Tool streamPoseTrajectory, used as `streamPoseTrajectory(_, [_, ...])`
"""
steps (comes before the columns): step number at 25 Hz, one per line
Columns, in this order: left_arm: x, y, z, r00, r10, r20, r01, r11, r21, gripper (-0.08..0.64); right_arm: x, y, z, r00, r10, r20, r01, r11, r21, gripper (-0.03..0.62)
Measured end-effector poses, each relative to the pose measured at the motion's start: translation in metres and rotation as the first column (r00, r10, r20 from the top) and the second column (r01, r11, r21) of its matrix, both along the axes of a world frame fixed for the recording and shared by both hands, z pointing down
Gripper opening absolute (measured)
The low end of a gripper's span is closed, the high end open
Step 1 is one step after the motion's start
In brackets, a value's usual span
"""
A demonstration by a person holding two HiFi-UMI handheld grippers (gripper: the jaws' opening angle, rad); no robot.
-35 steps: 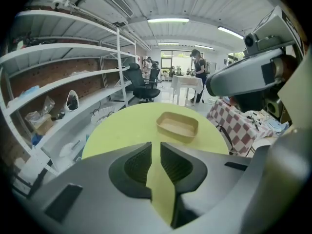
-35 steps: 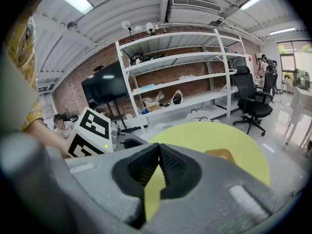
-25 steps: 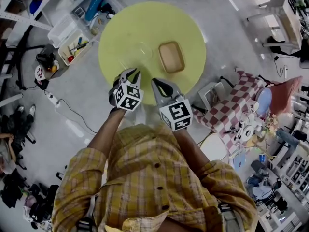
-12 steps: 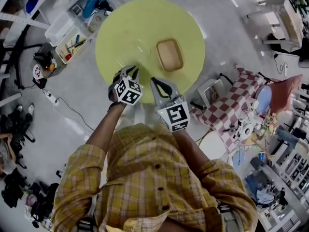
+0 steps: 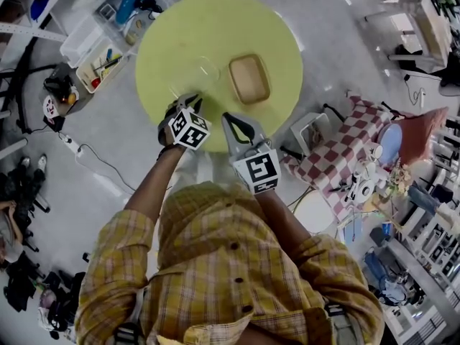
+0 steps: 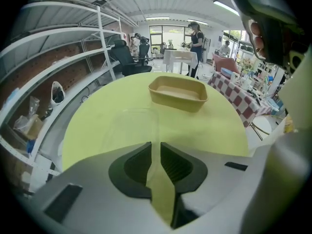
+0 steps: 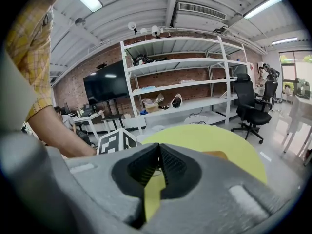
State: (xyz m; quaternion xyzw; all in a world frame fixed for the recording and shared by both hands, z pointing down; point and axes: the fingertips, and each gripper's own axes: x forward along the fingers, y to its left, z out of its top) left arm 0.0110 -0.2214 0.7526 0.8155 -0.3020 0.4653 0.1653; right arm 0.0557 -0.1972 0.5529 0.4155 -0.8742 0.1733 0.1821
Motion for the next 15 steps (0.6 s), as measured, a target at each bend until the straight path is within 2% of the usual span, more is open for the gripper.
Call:
streamPoseTrajectory(11, [0.0, 0.002, 0.024, 0.998, 0.049, 0.05, -0.045, 0.996, -0.074, 0.04, -0.007, -0.005, 0.003, 1.0, -0.002, 0.006, 0.002, 1.0, 0.001, -0.002])
streamPoseTrajectory(15, [-0.002, -0.001, 0.028, 0.997, 0.045, 0.058, -0.04, 0.995, -0.089, 0.04, -0.009, -0.005, 0.007, 1.0, -0.009, -0.001, 0.009, 1.0, -0.006, -0.002])
